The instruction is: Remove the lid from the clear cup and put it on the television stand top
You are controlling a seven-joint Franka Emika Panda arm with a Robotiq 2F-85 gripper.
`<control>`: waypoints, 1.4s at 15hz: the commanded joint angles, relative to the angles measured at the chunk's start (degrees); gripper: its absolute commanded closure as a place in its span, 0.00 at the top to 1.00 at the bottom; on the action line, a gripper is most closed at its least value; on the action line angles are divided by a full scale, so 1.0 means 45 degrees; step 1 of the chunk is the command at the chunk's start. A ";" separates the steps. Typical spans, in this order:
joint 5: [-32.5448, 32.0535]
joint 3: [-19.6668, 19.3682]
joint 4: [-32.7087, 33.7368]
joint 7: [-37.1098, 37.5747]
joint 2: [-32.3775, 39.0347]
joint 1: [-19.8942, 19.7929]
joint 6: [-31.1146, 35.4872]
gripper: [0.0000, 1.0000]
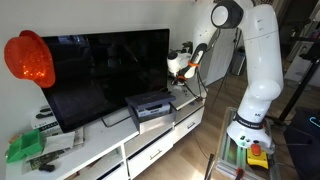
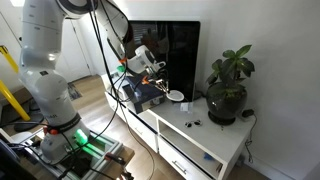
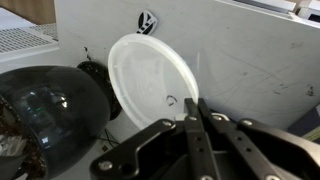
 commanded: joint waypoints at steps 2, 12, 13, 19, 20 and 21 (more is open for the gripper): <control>0.0122 -0.0260 -0.0599 0.0077 -0.0755 0.0068 -0.0251 0.01; 0.1082 -0.1924 -0.0426 0.0168 -0.0133 -0.1906 -0.0206 0.04; 0.1085 -0.1957 -0.0415 0.0108 -0.0124 -0.1944 -0.0179 0.04; 0.1221 -0.1865 -0.0057 0.0468 0.0235 -0.1527 -0.0568 0.01; 0.1841 -0.1772 0.0865 0.0502 0.1268 -0.1753 -0.1085 0.01; 0.2372 -0.1666 0.1439 0.0263 0.1986 -0.2068 -0.1187 0.01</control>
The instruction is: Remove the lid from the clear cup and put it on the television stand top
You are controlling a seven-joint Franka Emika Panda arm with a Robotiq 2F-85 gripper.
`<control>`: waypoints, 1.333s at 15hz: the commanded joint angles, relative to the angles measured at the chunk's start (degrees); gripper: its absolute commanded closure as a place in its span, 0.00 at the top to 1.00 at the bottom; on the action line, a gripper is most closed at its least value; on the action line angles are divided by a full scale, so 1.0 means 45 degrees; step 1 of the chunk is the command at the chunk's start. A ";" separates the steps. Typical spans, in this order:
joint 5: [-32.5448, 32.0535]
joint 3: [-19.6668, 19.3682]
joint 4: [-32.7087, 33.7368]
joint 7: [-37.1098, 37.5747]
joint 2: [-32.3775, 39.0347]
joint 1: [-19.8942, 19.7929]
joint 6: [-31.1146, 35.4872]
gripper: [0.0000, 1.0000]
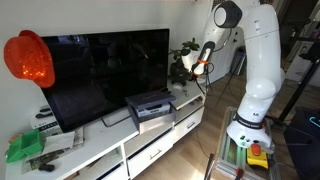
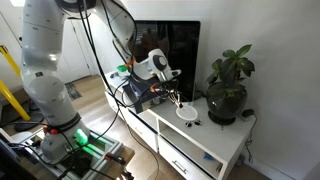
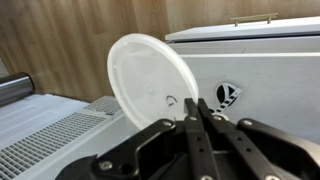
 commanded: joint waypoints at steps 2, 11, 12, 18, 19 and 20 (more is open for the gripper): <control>0.1662 -0.0058 0.2724 -0.0282 0.3353 -0.0769 -0.0125 0.01; 0.5625 -0.0203 0.6349 -0.3403 0.7194 -0.1827 0.1358 0.01; 0.6195 -0.0238 0.6629 -0.3864 0.7435 -0.1852 0.1423 0.01; 0.8587 0.0143 0.8123 -0.5797 0.8584 -0.2329 0.1507 0.29; 0.8843 0.0226 0.8254 -0.6013 0.8637 -0.2402 0.1518 0.30; 0.9012 0.0180 0.8288 -0.6120 0.8607 -0.2345 0.1612 0.35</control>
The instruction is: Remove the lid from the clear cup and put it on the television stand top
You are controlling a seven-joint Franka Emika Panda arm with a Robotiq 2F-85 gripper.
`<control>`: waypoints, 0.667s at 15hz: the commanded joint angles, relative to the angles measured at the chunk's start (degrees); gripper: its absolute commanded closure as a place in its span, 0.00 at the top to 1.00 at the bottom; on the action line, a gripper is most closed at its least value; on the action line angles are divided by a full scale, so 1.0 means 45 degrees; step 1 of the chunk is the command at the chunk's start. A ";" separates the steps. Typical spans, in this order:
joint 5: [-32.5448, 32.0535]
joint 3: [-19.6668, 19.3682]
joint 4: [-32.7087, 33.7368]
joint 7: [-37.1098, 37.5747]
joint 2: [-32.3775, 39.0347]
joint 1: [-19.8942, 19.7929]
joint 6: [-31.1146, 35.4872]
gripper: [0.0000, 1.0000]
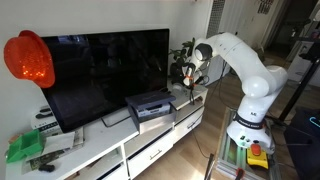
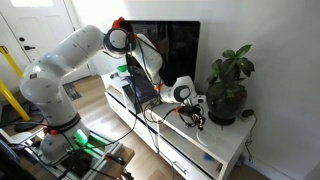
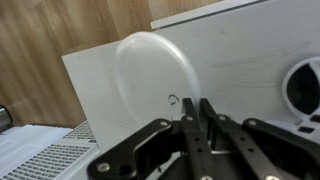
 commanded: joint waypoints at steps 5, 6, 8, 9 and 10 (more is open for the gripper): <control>0.1147 -0.0093 0.0123 -0.1314 -0.0409 0.0149 0.0721 0.69; 0.1089 -0.0288 -0.0026 -0.1356 -0.0595 0.0357 0.0267 0.77; 0.0913 -0.1154 -0.0084 -0.0837 -0.0669 0.1039 -0.0610 0.92; 0.0787 -0.1552 -0.0181 -0.0656 -0.0768 0.1348 -0.1087 0.98; 0.0679 -0.1579 -0.0355 -0.0884 -0.1025 0.1395 -0.1416 1.00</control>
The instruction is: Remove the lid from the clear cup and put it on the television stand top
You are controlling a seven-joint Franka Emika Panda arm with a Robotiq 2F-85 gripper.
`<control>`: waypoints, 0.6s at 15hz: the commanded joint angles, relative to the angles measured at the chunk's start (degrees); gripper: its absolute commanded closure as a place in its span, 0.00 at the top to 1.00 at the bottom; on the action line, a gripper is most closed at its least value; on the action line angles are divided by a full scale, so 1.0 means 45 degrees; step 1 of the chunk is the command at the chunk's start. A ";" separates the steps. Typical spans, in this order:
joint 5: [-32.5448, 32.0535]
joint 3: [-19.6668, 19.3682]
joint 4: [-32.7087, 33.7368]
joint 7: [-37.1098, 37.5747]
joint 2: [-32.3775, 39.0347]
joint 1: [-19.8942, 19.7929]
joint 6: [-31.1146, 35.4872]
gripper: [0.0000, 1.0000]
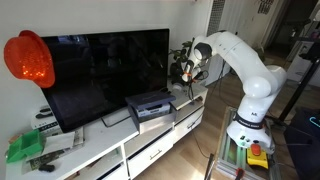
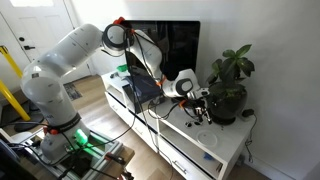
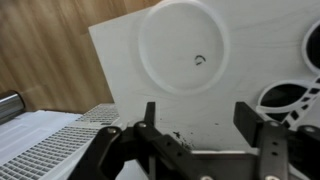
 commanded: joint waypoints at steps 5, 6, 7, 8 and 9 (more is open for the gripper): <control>-0.0203 0.0273 -0.1822 -0.2172 -0.2382 0.0119 -0.0950 1.00; -0.0194 0.0592 -0.2057 -0.2770 -0.2739 -0.0091 -0.0964 1.00; -0.0155 0.0886 -0.2321 -0.3280 -0.3084 -0.0272 -0.0945 1.00; -0.0081 0.1207 -0.2505 -0.3812 -0.3426 -0.0476 -0.1272 1.00; 0.0050 0.1581 -0.2720 -0.4337 -0.3801 -0.0748 -0.1497 1.00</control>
